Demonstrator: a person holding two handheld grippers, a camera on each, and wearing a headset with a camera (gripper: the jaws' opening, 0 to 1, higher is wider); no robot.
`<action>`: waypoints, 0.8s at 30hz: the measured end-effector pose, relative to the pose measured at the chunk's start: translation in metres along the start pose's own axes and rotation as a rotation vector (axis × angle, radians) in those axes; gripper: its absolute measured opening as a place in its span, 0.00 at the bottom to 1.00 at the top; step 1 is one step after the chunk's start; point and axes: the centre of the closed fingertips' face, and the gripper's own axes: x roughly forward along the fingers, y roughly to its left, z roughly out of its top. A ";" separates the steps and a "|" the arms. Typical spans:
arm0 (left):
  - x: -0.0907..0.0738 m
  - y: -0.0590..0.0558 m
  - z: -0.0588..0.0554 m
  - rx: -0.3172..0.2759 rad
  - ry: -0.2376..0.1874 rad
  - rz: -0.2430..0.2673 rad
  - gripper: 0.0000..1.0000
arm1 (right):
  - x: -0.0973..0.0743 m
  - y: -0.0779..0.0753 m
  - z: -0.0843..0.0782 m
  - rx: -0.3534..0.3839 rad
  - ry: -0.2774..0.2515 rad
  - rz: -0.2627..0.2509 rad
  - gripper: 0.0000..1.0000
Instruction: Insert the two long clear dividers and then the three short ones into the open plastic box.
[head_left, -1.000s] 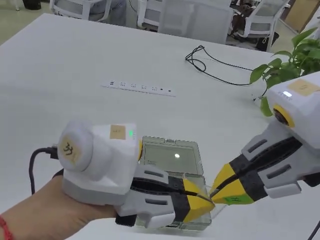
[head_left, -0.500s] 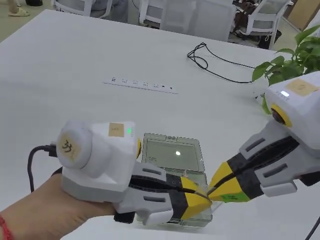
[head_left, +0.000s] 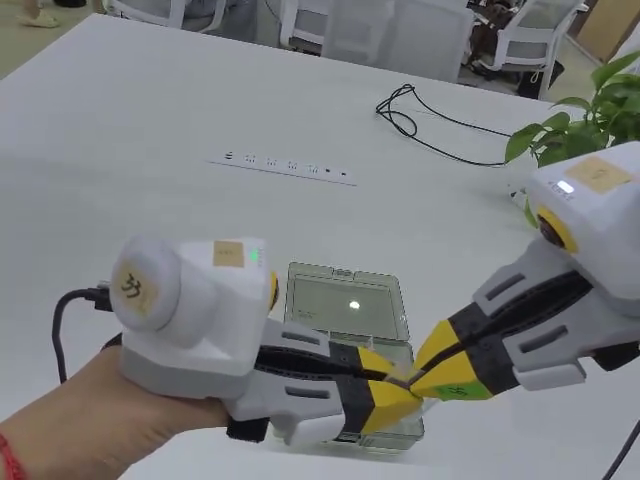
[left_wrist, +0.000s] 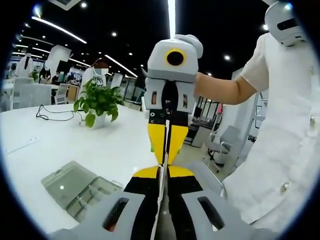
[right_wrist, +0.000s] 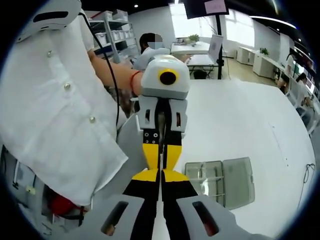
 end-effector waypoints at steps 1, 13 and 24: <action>0.000 0.000 0.000 0.001 -0.001 0.002 0.02 | 0.000 0.000 0.000 0.000 0.000 0.000 0.03; -0.006 0.004 0.000 -0.010 -0.009 0.027 0.11 | 0.002 -0.005 0.002 -0.004 0.009 -0.010 0.03; -0.017 0.012 -0.003 -0.014 -0.011 0.069 0.16 | 0.003 -0.009 0.002 -0.011 0.019 -0.014 0.03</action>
